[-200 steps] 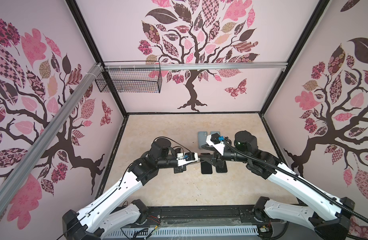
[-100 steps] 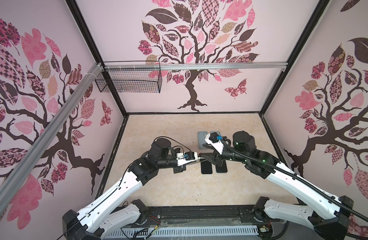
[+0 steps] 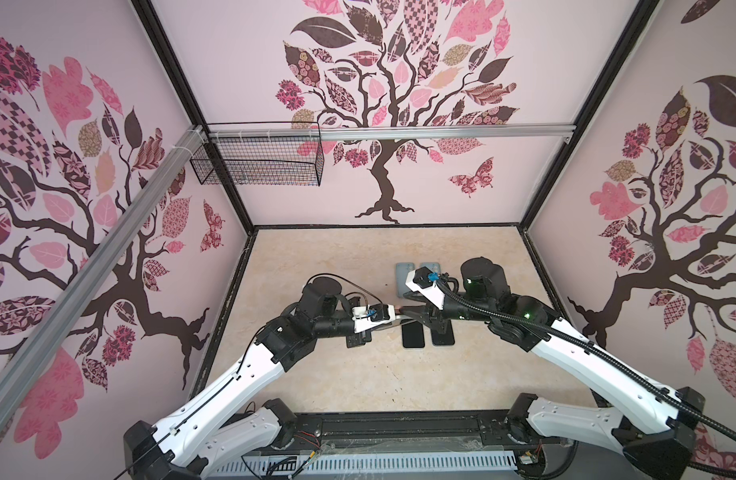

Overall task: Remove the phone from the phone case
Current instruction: 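Swing the right gripper with the pink case away from the left gripper's phone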

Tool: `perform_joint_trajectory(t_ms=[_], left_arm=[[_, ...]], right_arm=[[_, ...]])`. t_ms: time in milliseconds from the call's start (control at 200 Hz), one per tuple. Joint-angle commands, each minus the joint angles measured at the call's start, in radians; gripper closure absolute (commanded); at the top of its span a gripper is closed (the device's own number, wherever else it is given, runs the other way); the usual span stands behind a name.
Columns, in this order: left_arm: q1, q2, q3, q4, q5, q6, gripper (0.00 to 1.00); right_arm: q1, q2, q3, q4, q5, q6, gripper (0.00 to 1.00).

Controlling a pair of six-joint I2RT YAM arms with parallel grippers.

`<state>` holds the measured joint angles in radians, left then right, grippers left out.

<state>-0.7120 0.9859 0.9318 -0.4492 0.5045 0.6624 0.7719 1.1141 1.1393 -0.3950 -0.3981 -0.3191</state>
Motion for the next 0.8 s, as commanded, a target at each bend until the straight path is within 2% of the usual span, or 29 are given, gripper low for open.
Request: perform_joint_trajectory(t_ms=[0,290,440,595,795], left_arm=[[-0.003,-0.03,0.031,0.101,0.045,0.006,1.0],[-0.004,-0.042,0.023,0.101,0.043,0.001,1.0],[-0.003,-0.054,0.015,0.111,0.047,-0.014,1.0],[-0.003,-0.074,-0.006,0.129,0.064,-0.029,1.0],[-0.003,-0.095,-0.021,0.131,0.082,-0.059,1.0]], right_arm=[[-0.002,0.023,0.021,-0.087,0.018,-0.008,0.65],[-0.001,0.011,0.024,-0.041,0.002,0.056,0.85],[-0.003,0.014,0.024,-0.014,0.085,0.128,1.0],[-0.025,0.051,0.031,-0.019,0.186,0.207,1.0],[-0.122,0.076,0.025,-0.008,0.172,0.336,1.0]])
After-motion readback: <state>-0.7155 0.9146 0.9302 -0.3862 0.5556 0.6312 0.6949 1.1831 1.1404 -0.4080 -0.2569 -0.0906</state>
